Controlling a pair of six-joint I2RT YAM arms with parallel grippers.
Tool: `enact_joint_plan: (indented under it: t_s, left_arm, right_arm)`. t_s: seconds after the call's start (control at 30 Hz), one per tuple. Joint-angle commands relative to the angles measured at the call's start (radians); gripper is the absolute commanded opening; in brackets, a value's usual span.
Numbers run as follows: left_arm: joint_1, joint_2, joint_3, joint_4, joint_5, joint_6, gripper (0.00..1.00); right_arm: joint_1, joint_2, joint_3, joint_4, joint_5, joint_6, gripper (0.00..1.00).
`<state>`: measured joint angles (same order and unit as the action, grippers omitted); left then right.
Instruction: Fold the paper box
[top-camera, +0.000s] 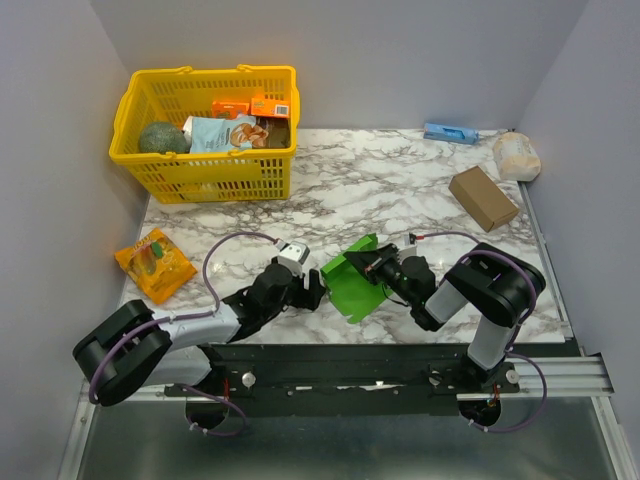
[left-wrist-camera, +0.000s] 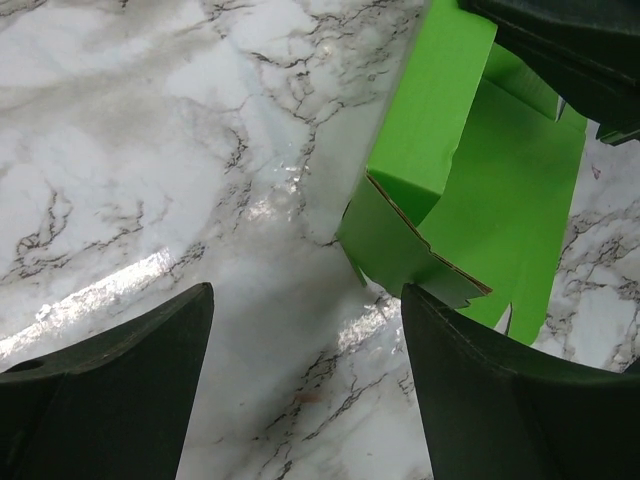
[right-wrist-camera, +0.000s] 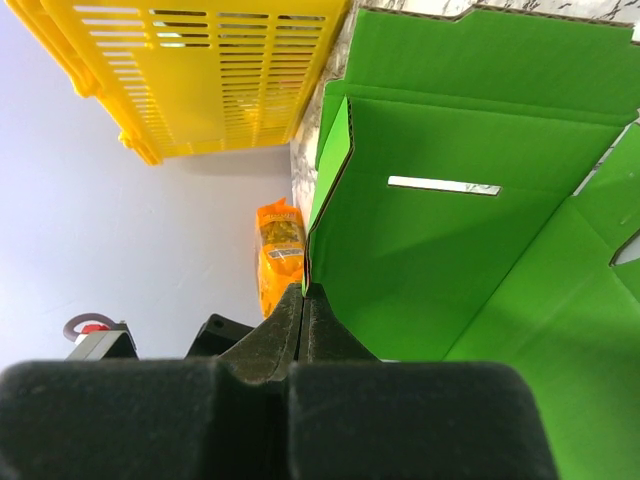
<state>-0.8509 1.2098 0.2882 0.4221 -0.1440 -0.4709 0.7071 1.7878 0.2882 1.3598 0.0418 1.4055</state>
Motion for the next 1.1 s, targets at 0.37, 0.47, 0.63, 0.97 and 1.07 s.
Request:
enact_joint_plan:
  t_s: [0.37, 0.47, 0.63, 0.97, 1.07]
  left_arm:
    - [-0.037, 0.086, -0.021, 0.305, -0.161, 0.008, 0.77]
    - [-0.046, 0.114, -0.024, 0.340, -0.178, 0.014, 0.76]
    - [-0.068, 0.152, -0.043, 0.406, -0.209, 0.018, 0.75]
    - [-0.106, 0.198, -0.063, 0.510, -0.227, 0.035, 0.75]
    - [-0.108, 0.212, -0.067, 0.538, -0.230, 0.032, 0.75]
  right_arm:
    - [-0.003, 0.042, -0.026, 0.114, 0.017, -0.004, 0.00]
    - [-0.003, 0.045, -0.034, 0.127, 0.023, 0.003, 0.00]
    - [-0.003, 0.047, -0.043, 0.133, 0.032, 0.009, 0.00]
    - [-0.003, 0.041, -0.046, 0.134, 0.035, 0.013, 0.01]
    - [-0.003, 0.041, -0.046, 0.134, 0.036, 0.013, 0.01]
